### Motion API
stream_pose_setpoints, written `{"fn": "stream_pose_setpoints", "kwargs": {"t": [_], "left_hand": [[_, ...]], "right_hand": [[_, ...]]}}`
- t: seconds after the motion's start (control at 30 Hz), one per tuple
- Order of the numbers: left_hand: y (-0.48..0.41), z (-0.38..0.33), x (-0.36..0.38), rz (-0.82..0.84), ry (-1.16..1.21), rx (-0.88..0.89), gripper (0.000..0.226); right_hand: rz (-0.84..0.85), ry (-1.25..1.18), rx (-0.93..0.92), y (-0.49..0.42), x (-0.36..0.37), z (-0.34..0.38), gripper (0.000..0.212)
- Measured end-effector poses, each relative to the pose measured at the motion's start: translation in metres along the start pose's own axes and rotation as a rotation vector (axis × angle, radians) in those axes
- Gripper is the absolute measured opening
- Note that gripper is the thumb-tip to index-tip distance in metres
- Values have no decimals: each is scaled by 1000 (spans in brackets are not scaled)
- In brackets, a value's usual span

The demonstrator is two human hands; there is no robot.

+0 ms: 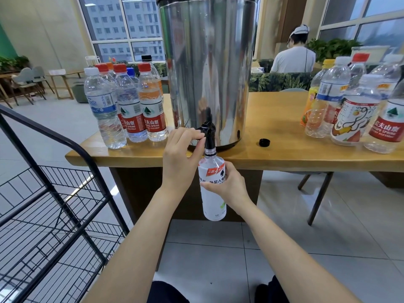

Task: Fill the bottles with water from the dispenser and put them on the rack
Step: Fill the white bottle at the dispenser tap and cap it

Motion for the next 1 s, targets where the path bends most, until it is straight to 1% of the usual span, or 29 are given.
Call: {"fn": "stream_pose_setpoints", "kwargs": {"t": [0.53,0.77,1.0], "left_hand": [[1,0,0,-5,14,-15,15],[1,0,0,-7,17,-18,17],[1,-1,0,-9,20,-24,17]], "right_hand": [[-11,10,-9,1,1,0,70],[-28,-11,-22,2,1,-1,72],[-10,-40,-46,3,1,1,74]]}}
Point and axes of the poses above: each hand's wrist, its own y-axis away from the middle knuckle, its own x-axis out of the palm, z = x × y, the point moved 4 cm from there along -y, towards the middle knuckle, and after that the axes turned 1 degree about z, right-handed, at the moved point
